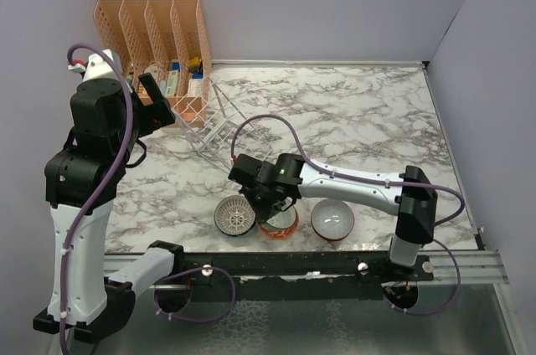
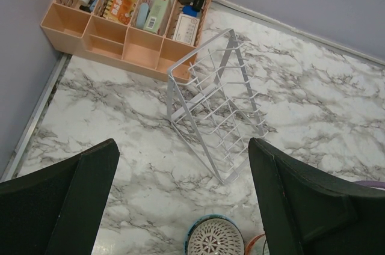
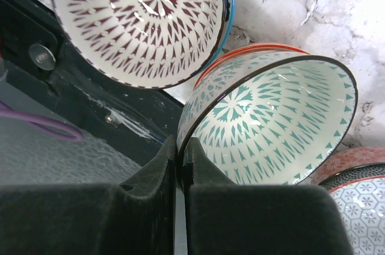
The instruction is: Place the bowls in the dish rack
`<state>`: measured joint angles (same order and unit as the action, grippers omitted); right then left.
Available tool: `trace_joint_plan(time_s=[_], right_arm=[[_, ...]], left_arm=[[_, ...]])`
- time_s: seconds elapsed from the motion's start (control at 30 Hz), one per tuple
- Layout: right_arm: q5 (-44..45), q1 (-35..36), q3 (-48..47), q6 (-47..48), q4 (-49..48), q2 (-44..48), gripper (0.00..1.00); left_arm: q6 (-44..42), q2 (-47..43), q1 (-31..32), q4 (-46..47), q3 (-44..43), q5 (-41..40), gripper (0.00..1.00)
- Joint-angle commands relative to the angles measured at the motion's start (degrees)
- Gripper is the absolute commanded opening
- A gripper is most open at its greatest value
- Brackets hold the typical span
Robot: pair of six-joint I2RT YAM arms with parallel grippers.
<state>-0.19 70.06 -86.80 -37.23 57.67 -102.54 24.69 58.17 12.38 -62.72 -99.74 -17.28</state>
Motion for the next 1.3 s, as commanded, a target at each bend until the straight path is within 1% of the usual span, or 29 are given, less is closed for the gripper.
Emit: trace_joint_plan(time_s=[0.0,0.13,0.2,0.27,0.3,0.43,0.5,0.57,0.67,0.8,0.93,1.07,1.27], right_arm=[[4.4,0.2,-6.4,-1.1,3.6,3.5,0.01],[5.0,-1.3,-9.8,-1.4,-1.1,4.7,0.01],[2.3,-5.1,-9.2,-2.4,-7.3,6.2,0.01],[-1.5,-9.0,-5.1,-4.5,-17.8,9.3,0.01],[-3.5,-11.1,-2.0,-6.1,-24.8,11.3,0.01],[-9.6,-19.3,14.9,-16.6,-53.4,17.9,0.01],[-9.8,-21.8,21.6,-21.3,-66.3,19.2,0.01],[-7.5,-22.7,25.8,-24.2,-75.8,19.3,0.01],[-5.0,-22.9,29.6,-28.3,-86.7,17.4,0.01],[-3.5,-22.9,35.3,-35.2,-105.2,12.4,0.01],[-0.3,-22.8,38.5,-37.9,-119.6,8.0,0.01],[2.1,-22.8,39.9,-39.7,-130.8,2.9,0.01],[2.6,-22.8,38.8,-44.0,-142.5,-5.2,0.01]], left_arm=[[-0.8,0.1,-0.1,-0.9,-1.9,-0.4,0.92],[-0.9,1.3,-0.1,-1.4,-4.3,0.5,0.92],[-1.2,2.1,-0.1,-1.8,-5.9,1.3,0.92],[-1.7,2.9,-0.1,-2.0,-7.4,2.1,0.92],[-1.9,3.2,-0.1,-2.1,-8.0,2.4,0.92],[-2.8,4.3,-0.1,-2.6,-10.2,3.6,0.92],[-3.4,4.5,-0.1,-2.6,-10.8,3.7,0.92],[-4.0,4.5,-0.1,-2.5,-10.8,3.7,0.93],[-4.8,4.7,-0.1,-2.6,-10.9,4.0,0.93],[-5.4,5.0,-0.1,-2.5,-10.5,4.5,0.93],[-6.1,5.3,-0.1,-2.3,-10.3,5.1,0.94],[-6.9,5.5,-0.1,-2.3,-9.7,5.5,0.94],[-7.7,6.1,0.0,-2.2,-9.2,5.8,0.95]])
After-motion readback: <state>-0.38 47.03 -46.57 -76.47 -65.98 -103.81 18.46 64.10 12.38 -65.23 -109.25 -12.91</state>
